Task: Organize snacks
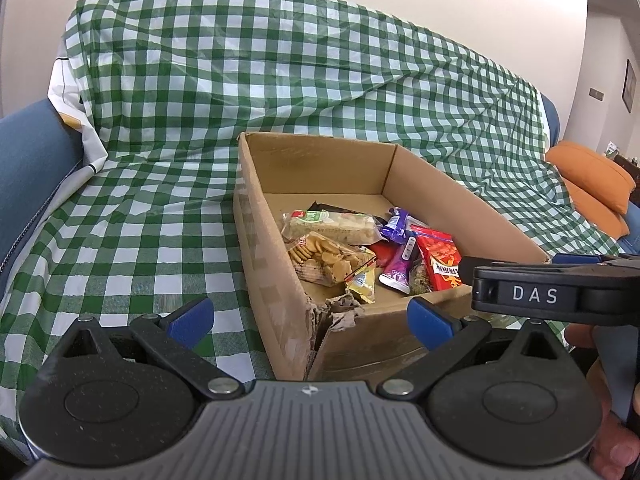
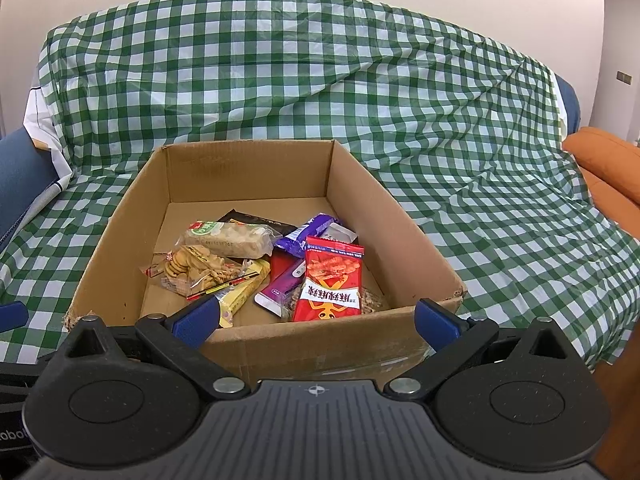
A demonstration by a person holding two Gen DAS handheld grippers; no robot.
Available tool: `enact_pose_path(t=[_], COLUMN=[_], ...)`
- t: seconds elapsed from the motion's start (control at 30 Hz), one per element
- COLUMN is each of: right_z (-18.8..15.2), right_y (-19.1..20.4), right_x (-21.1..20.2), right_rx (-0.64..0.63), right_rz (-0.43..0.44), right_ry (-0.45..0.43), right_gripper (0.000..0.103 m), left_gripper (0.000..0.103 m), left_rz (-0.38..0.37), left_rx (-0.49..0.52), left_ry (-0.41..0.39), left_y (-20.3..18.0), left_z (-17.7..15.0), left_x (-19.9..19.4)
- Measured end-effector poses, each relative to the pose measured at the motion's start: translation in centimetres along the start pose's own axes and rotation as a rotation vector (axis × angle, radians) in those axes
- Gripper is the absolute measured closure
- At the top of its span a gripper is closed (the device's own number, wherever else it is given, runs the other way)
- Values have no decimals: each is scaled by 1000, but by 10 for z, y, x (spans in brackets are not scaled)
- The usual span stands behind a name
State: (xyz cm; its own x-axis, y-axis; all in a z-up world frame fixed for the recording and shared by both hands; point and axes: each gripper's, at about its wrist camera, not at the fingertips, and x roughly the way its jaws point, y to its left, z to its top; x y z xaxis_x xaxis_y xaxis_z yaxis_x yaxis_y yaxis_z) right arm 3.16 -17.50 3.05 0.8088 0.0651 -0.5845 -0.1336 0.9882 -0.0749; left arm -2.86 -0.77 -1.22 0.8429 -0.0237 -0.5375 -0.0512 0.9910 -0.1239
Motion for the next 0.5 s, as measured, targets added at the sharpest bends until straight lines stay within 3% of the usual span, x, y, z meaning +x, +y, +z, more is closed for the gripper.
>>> enact_pose_path(t=[0.5], right_z=[0], right_y=[1], right_x=[0], right_rx=[4], right_rz=[2], right_ry=[-2], right_gripper=[1], left_gripper=[0], left_rz=[-14], left_rx=[9], left_ry=[-12], left_y=[-4], left_z=[-1], left_x=[-1])
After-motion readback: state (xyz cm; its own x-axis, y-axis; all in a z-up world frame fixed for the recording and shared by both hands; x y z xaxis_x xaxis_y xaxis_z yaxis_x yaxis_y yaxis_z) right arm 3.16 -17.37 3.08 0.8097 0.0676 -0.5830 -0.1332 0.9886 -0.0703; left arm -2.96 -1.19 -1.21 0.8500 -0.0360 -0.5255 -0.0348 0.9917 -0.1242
